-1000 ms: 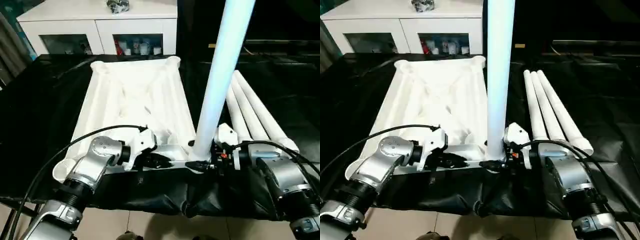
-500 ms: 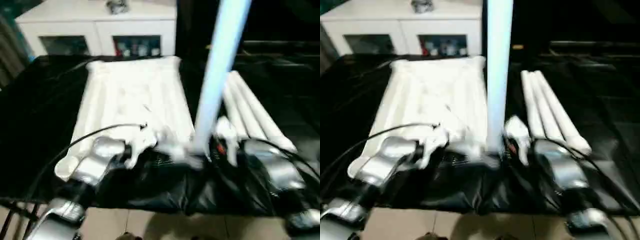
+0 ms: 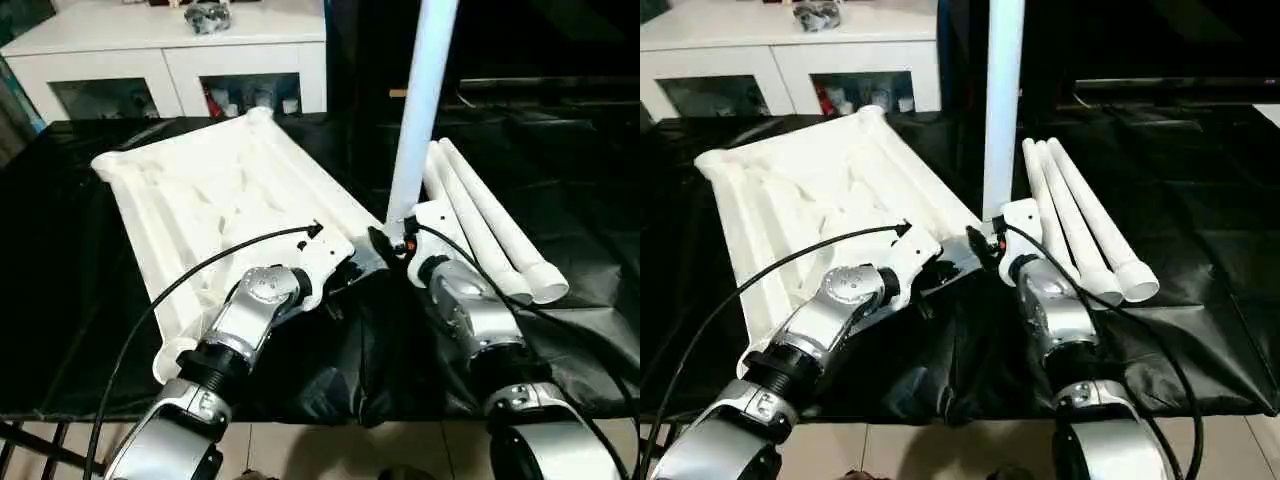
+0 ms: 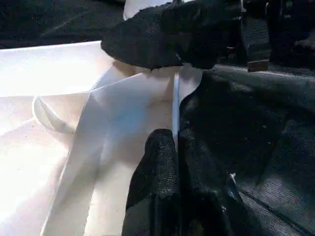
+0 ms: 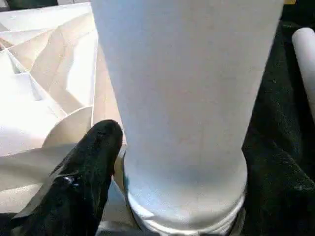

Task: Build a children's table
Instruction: Rotate leg to tighten

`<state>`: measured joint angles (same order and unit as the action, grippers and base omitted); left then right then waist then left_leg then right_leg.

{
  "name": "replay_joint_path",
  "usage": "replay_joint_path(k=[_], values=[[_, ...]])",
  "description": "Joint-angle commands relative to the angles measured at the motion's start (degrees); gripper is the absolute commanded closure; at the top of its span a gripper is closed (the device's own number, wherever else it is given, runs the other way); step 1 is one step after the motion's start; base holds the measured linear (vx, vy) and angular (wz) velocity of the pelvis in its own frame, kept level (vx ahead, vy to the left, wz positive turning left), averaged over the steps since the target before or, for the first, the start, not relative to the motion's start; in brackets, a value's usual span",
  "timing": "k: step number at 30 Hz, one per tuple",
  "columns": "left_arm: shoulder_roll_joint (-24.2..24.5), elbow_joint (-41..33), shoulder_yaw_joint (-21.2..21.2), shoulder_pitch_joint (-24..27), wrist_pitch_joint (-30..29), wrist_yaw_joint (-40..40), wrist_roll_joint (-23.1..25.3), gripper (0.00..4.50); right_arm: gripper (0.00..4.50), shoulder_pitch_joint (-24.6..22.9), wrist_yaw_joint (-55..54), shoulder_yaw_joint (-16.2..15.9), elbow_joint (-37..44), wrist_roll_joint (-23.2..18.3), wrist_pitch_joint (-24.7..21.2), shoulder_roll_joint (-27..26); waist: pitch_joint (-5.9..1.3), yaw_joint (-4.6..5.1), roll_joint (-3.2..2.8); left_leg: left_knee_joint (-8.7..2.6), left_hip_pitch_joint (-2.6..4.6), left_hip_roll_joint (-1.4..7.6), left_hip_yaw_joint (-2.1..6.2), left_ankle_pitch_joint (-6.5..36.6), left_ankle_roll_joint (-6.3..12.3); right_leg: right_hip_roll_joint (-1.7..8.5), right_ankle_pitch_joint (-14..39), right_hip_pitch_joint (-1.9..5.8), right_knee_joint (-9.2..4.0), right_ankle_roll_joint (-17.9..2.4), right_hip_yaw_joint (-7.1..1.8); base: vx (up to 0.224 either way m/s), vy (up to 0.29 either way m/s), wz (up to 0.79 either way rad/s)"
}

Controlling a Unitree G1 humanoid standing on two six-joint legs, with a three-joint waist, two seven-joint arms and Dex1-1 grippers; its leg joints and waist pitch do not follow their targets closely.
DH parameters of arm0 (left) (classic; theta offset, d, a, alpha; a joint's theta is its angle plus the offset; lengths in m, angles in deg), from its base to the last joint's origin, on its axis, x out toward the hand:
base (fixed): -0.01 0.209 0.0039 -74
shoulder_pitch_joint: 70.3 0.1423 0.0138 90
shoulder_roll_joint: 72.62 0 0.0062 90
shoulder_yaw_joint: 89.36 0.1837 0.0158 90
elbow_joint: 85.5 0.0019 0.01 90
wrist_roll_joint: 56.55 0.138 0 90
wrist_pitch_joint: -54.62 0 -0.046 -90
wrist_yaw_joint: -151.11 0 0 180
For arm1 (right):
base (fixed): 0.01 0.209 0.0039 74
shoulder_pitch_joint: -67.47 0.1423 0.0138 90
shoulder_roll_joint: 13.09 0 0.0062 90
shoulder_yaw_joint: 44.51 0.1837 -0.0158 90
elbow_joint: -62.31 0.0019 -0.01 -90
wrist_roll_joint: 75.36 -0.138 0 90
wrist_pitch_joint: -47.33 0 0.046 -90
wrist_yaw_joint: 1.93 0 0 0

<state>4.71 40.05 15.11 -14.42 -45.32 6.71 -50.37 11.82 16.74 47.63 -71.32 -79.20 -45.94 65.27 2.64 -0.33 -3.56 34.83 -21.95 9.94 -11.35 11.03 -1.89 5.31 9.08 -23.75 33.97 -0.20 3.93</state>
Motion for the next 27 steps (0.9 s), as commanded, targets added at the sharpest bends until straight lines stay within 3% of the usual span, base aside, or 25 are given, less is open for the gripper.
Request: replay_joint_path(k=[1,7,16,22,27], values=[[-2.0,-3.3,0.6,-0.5,3.8,0.0,-1.7,4.50,0.47,-0.6,4.7,-4.0,-1.3,-0.7,-0.7,-4.0,-3.74,-0.32,0.94,-4.31,0.47,2.63,1.58,14.1,4.50,3.29,18.3,2.93,-4.73,-12.5,-1.95,0.000,0.000,0.00],[0.2,-5.2,0.2,0.9,4.4,4.2,-3.0,4.50,0.04,-1.5,7.6,-5.1,0.8,1.5,1.1,-0.1,-3.72,-0.24,0.91,-4.40,0.42,2.68,1.68,14.8,4.18,3.24,20.1,2.95,-4.85,-11.9,-1.89,0.000,0.000,0.00],[5.6,-7.5,0.1,3.4,5.9,13.4,-5.4,4.50,0.04,-4.4,21.8,-7.6,6.4,1.3,3.4,8.7,-3.80,-0.93,0.98,-4.16,0.41,2.84,1.46,12.1,5.99,3.20,17.2,3.02,-4.47,-12.8,-2.03,0.000,0.000,0.00],[9.6,-10.5,0.3,5.4,6.4,20.7,-7.3,4.50,0.04,-6.8,36.0,-8.9,12.7,-2.5,1.5,15.2,-3.81,-1.94,0.99,-4.11,0.53,3.24,1.26,10.9,6.78,3.07,14.7,2.94,-4.02,-13.6,-2.16,0.000,0.000,0.00],[11.2,-12.5,0.6,6.7,5.9,24.3,-8.5,4.50,0.04,-8.5,43.3,-10.3,16.7,-4.9,0.0,17.8,-3.82,-2.17,0.92,-4.13,0.45,3.29,1.35,10.8,6.84,3.12,14.5,3.07,-3.84,-13.9,-2.07,0.000,0.000,0.00]])
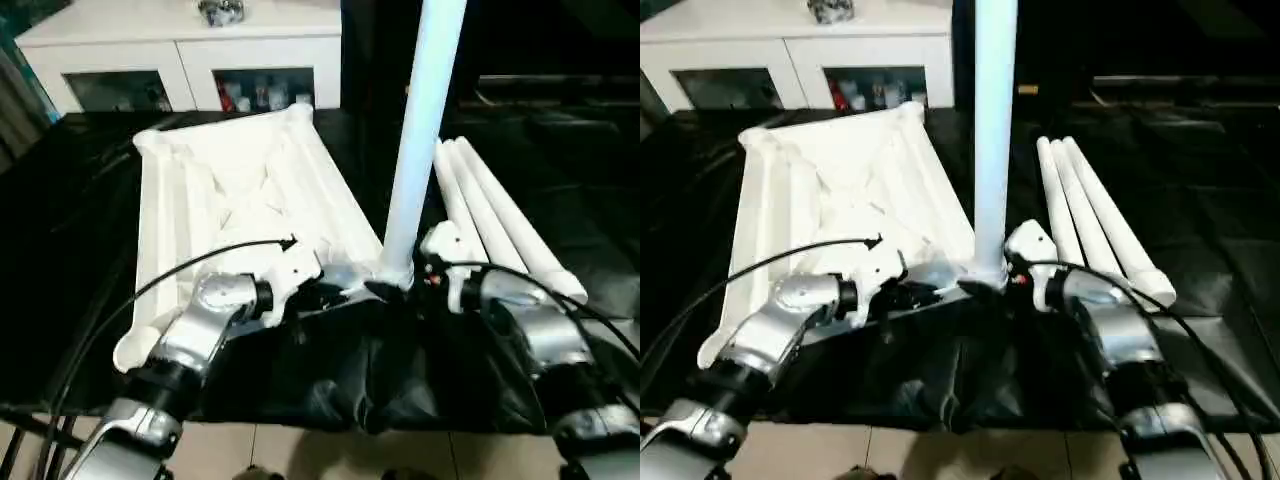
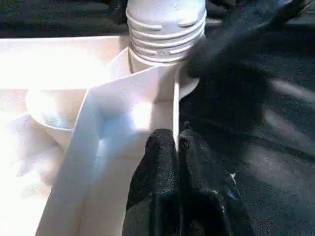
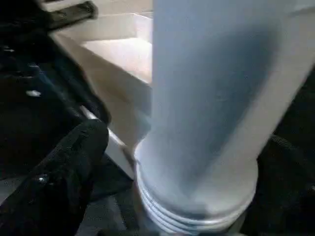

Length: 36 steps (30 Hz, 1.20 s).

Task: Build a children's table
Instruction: Rotate leg to tighten

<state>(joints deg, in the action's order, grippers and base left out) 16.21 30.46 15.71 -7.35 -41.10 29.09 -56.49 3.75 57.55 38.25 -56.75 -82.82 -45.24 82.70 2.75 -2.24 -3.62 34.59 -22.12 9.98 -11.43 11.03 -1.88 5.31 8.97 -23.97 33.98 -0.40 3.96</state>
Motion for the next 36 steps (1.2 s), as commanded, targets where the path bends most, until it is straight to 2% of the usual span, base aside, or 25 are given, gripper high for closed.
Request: replay_joint_path(k=[1,9,10,12,13,16,17,29,33,36], values=[[0.4,-3.9,0.2,0.2,1.4,3.4,-3.0,4.50,0.04,-0.9,4.6,-1.6,2.9,-1.6,-1.0,1.3,-3.89,-0.29,1.13,-3.86,0.70,3.22,1.32,11.0,6.81,3.06,14.9,3.17,-3.99,-13.8,-2.14,0.000,0.000,0.00],[2.4,-6.6,0.8,1.9,0.4,7.7,-4.5,4.50,0.04,-1.3,9.0,-2.9,4.0,-1.7,-2.6,3.0,-3.81,-0.89,1.14,-3.99,0.85,3.34,1.36,11.2,5.72,3.17,16.9,3.02,-4.02,-13.3,-2.28,0.000,0.000,0.00],[2.7,-7.2,1.1,2.2,0.2,8.2,-4.7,4.50,0.30,-1.4,9.5,-3.2,4.1,-1.7,-2.7,3.1,-3.86,-1.03,1.10,-3.96,0.93,3.35,1.35,11.2,5.58,3.15,16.6,3.01,-3.96,-13.3,-2.31,0.000,0.000,0.00],[2.9,-7.7,1.3,2.5,-0.1,8.6,-4.8,4.50,0.30,-1.3,9.8,-3.5,4.1,-1.8,-2.8,3.1,-3.89,-1.14,1.11,-3.96,0.91,3.36,1.34,10.8,5.50,3.15,15.7,3.03,-3.84,-13.3,-2.33,0.000,0.000,0.00],[3.0,-8.0,1.3,2.6,-0.2,8.7,-4.8,4.50,0.50,-1.3,10.0,-3.6,4.2,-1.9,-3.0,3.0,-3.88,-1.17,1.09,-3.93,0.86,3.30,1.33,10.6,5.58,3.15,15.4,3.05,-3.84,-13.4,-2.30,0.000,0.000,0.00],[3.1,-8.2,1.6,2.7,-0.4,8.8,-4.5,4.50,0.62,-1.1,10.3,-3.8,4.2,-2.0,-3.4,2.8,-3.90,-1.20,1.05,-3.90,0.87,3.26,1.34,10.5,5.56,3.11,15.3,3.06,-3.84,-13.4,-2.28,0.000,0.000,0.00],[3.1,-8.2,1.7,2.8,-0.3,8.8,-4.5,4.50,0.81,-1.1,10.4,-3.8,4.3,-2.0,-3.4,2.8,-3.91,-1.19,1.06,-3.94,0.85,3.27,1.39,10.3,5.57,3.05,15.1,3.11,-3.75,-13.4,-2.25,0.000,0.000,0.00],[3.6,-8.2,1.9,3.1,-1.0,9.2,-4.7,4.50,1.71,-2.5,11.5,-4.3,5.7,-3.0,-5.1,2.6,-3.94,-1.29,0.98,-3.87,0.90,3.25,1.37,10.3,5.36,3.11,14.9,3.14,-3.77,-13.4,-2.28,0.000,0.000,0.00],[3.1,-8.5,1.5,3.3,-2.0,8.7,-5.3,4.50,1.73,-3.3,10.7,-3.8,5.7,-3.6,-5.7,1.7,-3.95,-1.24,1.05,-3.86,0.90,3.25,1.38,10.6,5.22,3.14,15.3,3.16,-3.80,-13.4,-2.29,0.000,0.000,0.00],[0.0,-5.7,-0.2,1.4,-3.8,1.5,-3.6,4.50,1.75,-3.2,2.0,-1.2,2.7,-3.1,-4.6,-2.5,-3.83,-1.11,1.19,-3.94,0.93,3.22,1.39,10.8,4.93,3.12,15.9,3.02,-3.89,-13.3,-2.34,0.000,0.000,0.00]])
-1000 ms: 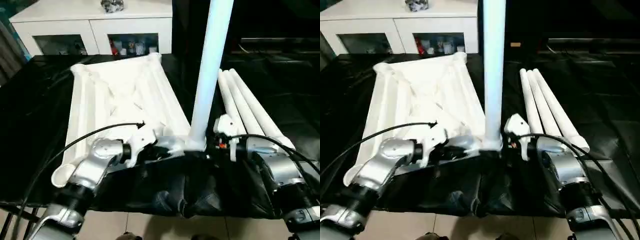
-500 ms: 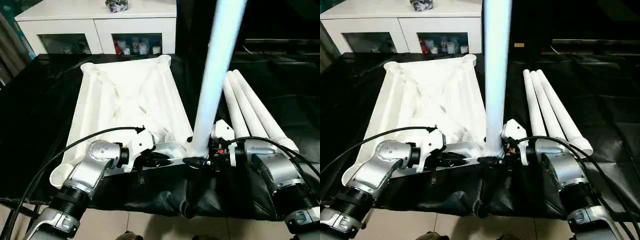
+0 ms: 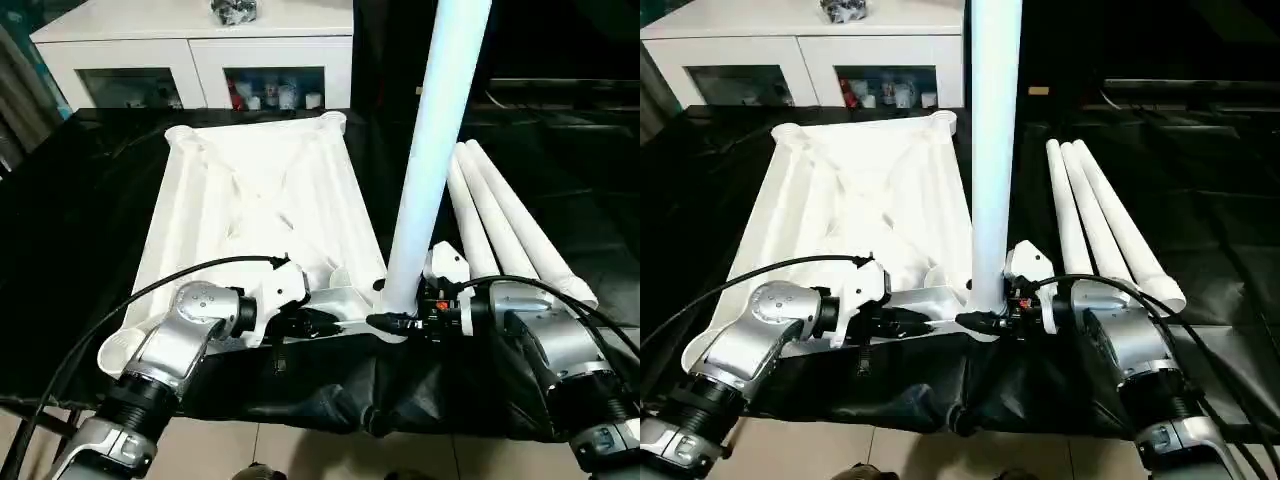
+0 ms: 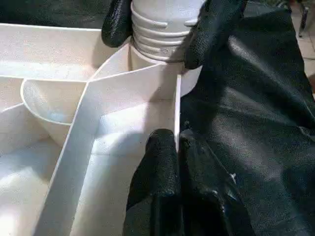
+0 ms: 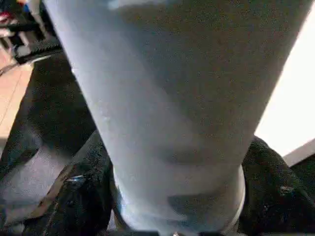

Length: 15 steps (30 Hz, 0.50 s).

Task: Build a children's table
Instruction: Rotate leg to tighten

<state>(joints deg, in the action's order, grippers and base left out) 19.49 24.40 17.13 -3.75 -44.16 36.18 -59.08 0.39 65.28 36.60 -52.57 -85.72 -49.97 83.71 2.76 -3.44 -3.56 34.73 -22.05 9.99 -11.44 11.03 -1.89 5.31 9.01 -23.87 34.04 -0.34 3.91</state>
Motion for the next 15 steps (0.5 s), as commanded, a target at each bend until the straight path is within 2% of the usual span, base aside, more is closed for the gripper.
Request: replay_joint_path(k=[1,5,6,7,9,11,12,13,14,15], values=[[-3.6,0.7,-1.7,-2.4,-0.8,-6.3,-0.8,4.50,1.75,0.2,-6.7,0.6,-1.9,0.0,0.4,-3.9,-3.75,0.38,1.10,-4.15,0.83,3.07,1.47,11.2,4.29,3.14,17.3,2.85,-4.16,-13.0,-2.29,0.000,0.000,0.00],[-7.8,5.0,-2.9,-5.1,-1.3,-15.4,1.7,4.50,1.75,2.2,-21.1,2.7,-8.4,3.0,1.3,-9.4,-3.65,1.21,1.36,-4.21,0.92,2.71,1.64,13.3,2.60,3.22,22.8,2.91,-4.76,-11.0,-2.14,0.000,0.000,0.00],[-8.6,5.6,-3.0,-5.6,-1.4,-17.0,2.1,4.50,1.75,2.6,-23.4,3.0,-9.5,3.4,1.3,-10.4,-3.44,1.56,1.26,-4.22,1.04,2.62,1.54,14.3,2.47,3.14,24.4,2.53,-5.14,-10.5,-2.15,0.000,0.000,0.00],[-10.8,7.3,-3.5,-6.8,-1.2,-20.7,2.7,4.50,1.75,4.0,-30.3,3.2,-12.1,5.1,1.2,-12.8,-3.42,1.88,1.19,-4.17,1.01,2.44,1.65,15.0,1.91,3.16,26.7,2.58,-5.33,-9.8,-1.98,0.000,0.000,0.00],[-12.6,8.5,-3.8,-7.9,-0.9,-23.8,3.1,4.50,1.75,5.3,-36.3,3.8,-14.1,6.2,0.6,-15.0,-3.42,2.08,1.12,-4.30,1.00,2.43,1.86,15.4,1.58,3.24,28.2,2.70,-5.58,-8.9,-1.84,0.000,0.000,0.00],[-16.2,10.2,-4.1,-9.7,-0.9,-29.5,3.9,4.50,1.75,8.3,-47.2,5.2,-17.8,7.8,0.6,-19.9,-3.33,2.54,0.95,-4.34,1.23,2.26,1.84,16.9,1.17,3.12,30.3,2.22,-6.01,-8.0,-1.75,0.000,0.000,0.00],[-16.2,10.2,-4.1,-9.7,-0.9,-29.5,3.9,4.50,1.75,8.3,-47.2,5.2,-17.8,7.8,0.6,-19.9,-3.38,2.66,0.99,-4.30,1.30,2.29,1.97,17.3,0.92,3.18,30.6,2.22,-5.96,-7.9,-1.66,0.000,0.000,0.00],[-17.5,10.6,-3.3,-10.2,-0.5,-31.3,5.2,4.50,1.19,9.3,-50.1,5.8,-18.9,8.0,1.7,-22.4,-3.54,2.76,0.96,-4.35,1.29,2.37,1.99,17.3,1.10,3.21,29.8,2.24,-6.03,-7.8,-1.72,0.000,0.000,0.00],[-17.5,10.6,-3.3,-10.2,-0.5,-31.3,5.2,4.50,1.06,9.3,-50.1,5.8,-18.9,8.0,1.7,-22.4,-3.59,2.78,0.95,-4.40,1.13,2.38,1.97,17.0,1.46,3.17,28.2,2.34,-5.88,-8.1,-1.77,0.000,0.000,0.00],[-17.5,10.5,-2.8,-10.1,-0.2,-31.1,5.6,4.50,1.06,9.1,-48.5,5.5,-18.6,7.9,2.2,-22.7,-3.78,2.69,1.31,-4.33,0.87,2.42,1.89,15.9,2.32,3.24,25.9,2.59,-5.58,-8.6,-1.91,0.000,0.000,0.00]])
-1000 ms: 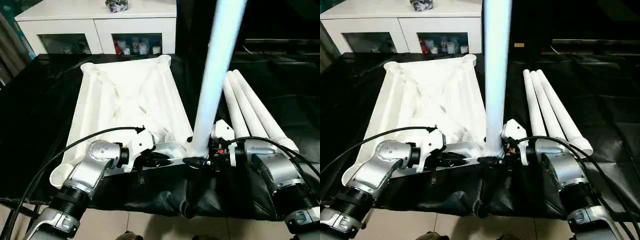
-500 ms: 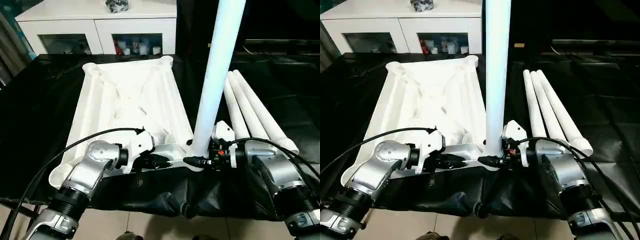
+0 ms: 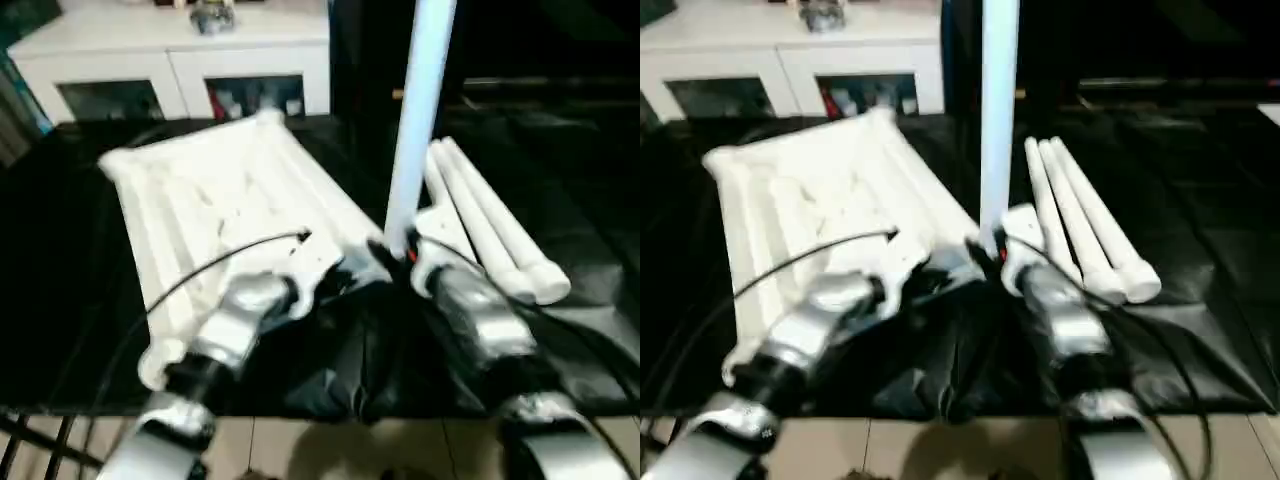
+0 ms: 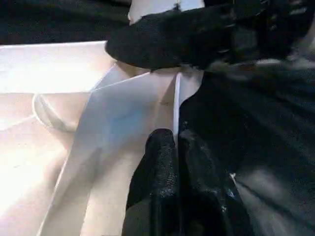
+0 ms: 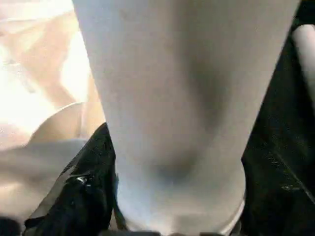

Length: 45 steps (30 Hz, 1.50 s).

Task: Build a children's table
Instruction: Rotate leg to tighten

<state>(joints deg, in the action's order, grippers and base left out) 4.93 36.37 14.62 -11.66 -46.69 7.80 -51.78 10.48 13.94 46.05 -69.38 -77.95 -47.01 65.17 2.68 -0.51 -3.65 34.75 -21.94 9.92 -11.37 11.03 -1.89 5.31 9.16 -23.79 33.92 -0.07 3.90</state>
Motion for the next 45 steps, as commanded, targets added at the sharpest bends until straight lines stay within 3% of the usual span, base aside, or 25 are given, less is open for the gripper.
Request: replay_joint_path(k=[1,6,7,9,11,13,14,17,18,19,25,33,34,38,45], values=[[-2.8,-1.4,0.2,-2.1,2.8,-2.5,-1.3,4.50,0.98,-1.1,3.4,-3.9,-1.5,-0.2,-0.3,-4.4,-3.77,-0.31,1.22,-4.36,0.65,2.62,1.73,14.8,3.04,3.21,23.1,2.50,-5.19,-9.6,-2.00,0.000,0.000,0.00],[-2.0,-1.9,0.9,-1.5,3.9,-0.2,-1.4,4.50,0.56,-1.6,6.1,-3.7,-0.3,-1.3,0.1,-4.2,-3.89,-0.47,1.18,-4.11,0.39,2.61,1.50,12.4,4.78,3.24,17.5,2.91,-4.52,-12.1,-2.05,0.000,0.000,0.00],[-2.0,-1.9,0.9,-1.5,3.9,-0.2,-1.4,4.50,0.35,-1.6,6.1,-3.7,-0.3,-1.3,0.1,-4.2,-3.83,-0.50,1.19,-4.12,0.45,2.61,1.47,12.4,4.88,3.21,17.8,2.87,-4.58,-12.2,-2.05,0.000,0.000,0.00],[-1.2,-2.1,1.3,-1.1,4.9,1.5,-1.4,4.50,0.35,-1.7,7.4,-3.8,0.2,-1.5,0.7,-3.6,-3.76,-0.47,1.34,-4.16,0.45,2.60,1.47,13.0,4.83,3.24,18.9,2.89,-4.69,-12.1,-2.03,0.000,0.000,0.00],[1.6,-3.4,2.4,0.3,7.2,7.1,-2.0,4.50,0.04,-2.7,13.2,-5.1,3.0,-1.0,2.3,0.5,-3.72,-0.54,1.32,-4.18,0.51,2.64,1.51,13.8,4.69,3.25,20.6,2.86,-4.84,-11.3,-2.01,0.000,0.000,0.00],[2.6,-3.8,2.7,0.7,7.8,8.9,-2.0,4.50,0.04,-3.1,15.1,-5.6,3.9,-0.7,2.8,2.1,-3.72,-0.56,1.34,-4.27,0.28,2.76,1.62,13.8,4.88,3.32,20.6,3.02,-4.77,-11.1,-2.08,0.000,0.000,0.00],[2.6,-3.8,2.7,0.7,7.8,8.9,-2.0,4.50,0.04,-3.1,15.1,-5.6,3.9,-0.7,2.8,2.1,-3.70,-0.60,1.21,-4.26,0.61,2.90,1.54,14.0,4.82,3.24,20.4,2.69,-4.81,-11.3,-2.13,0.000,0.000,0.00],[4.3,-4.4,3.1,1.2,8.1,11.4,-2.3,4.50,0.04,-4.0,20.4,-6.8,5.9,-0.8,2.0,5.1,-3.72,-0.84,1.18,-4.28,0.62,2.96,1.51,13.5,4.70,3.19,19.4,2.82,-4.60,-11.8,-2.15,0.000,0.000,0.00],[5.8,-5.1,3.3,1.7,8.6,13.9,-2.8,4.50,0.04,-4.7,24.2,-7.3,7.6,-1.4,1.9,7.4,-3.77,-0.97,1.10,-4.26,0.79,3.10,1.48,13.1,4.76,3.20,18.1,2.66,-4.45,-12.4,-2.26,0.000,0.000,0.00],[7.3,-5.9,3.5,2.3,8.9,16.5,-3.6,4.50,0.04,-5.2,27.9,-7.4,9.0,-2.2,1.7,9.6,-3.82,-1.22,0.94,-4.23,0.55,3.01,1.47,12.5,4.90,3.14,16.9,2.97,-4.24,-12.5,-2.23,0.000,0.000,0.00],[11.4,-9.2,3.4,4.1,9.2,24.5,-6.5,4.50,0.04,-6.4,41.6,-8.8,12.9,-4.5,-0.1,16.3,-4.07,-1.85,1.18,-3.80,0.41,3.20,1.25,9.0,7.04,3.03,10.5,3.14,-3.29,-14.9,-2.13,0.000,0.000,0.00],[14.9,-12.2,3.1,5.7,8.3,30.9,-9.5,4.50,0.04,-7.5,54.4,-11.2,17.7,-8.1,-3.9,22.0,-3.93,-2.86,1.21,-3.82,0.61,3.46,1.22,9.8,7.04,3.14,12.7,3.01,-3.30,-14.8,-2.24,0.000,0.000,0.00],[15.4,-13.1,3.4,6.1,7.6,32.0,-10.1,4.50,0.28,-7.8,56.2,-11.9,18.4,-8.2,-4.2,22.6,-3.82,-2.90,1.16,-3.86,0.66,3.42,1.17,10.5,6.57,3.14,14.0,2.84,-3.51,-14.6,-2.26,0.000,0.000,0.00],[16.1,-14.1,3.6,6.7,7.1,33.6,-10.3,4.50,0.53,-8.1,58.0,-12.6,19.4,-8.4,-5.4,22.9,-3.79,-3.15,1.09,-4.00,0.80,3.47,1.24,11.1,5.48,3.15,15.6,2.79,-3.69,-14.0,-2.31,0.000,0.000,0.00],[16.5,-14.2,3.7,6.8,6.9,34.0,-10.2,4.50,1.20,-8.9,59.0,-13.4,21.0,-8.6,-6.4,23.2,-3.81,-3.12,1.18,-4.04,0.78,3.37,1.28,11.3,4.76,3.17,16.1,2.85,-3.75,-13.6,-2.35,0.000,0.000,0.00]])
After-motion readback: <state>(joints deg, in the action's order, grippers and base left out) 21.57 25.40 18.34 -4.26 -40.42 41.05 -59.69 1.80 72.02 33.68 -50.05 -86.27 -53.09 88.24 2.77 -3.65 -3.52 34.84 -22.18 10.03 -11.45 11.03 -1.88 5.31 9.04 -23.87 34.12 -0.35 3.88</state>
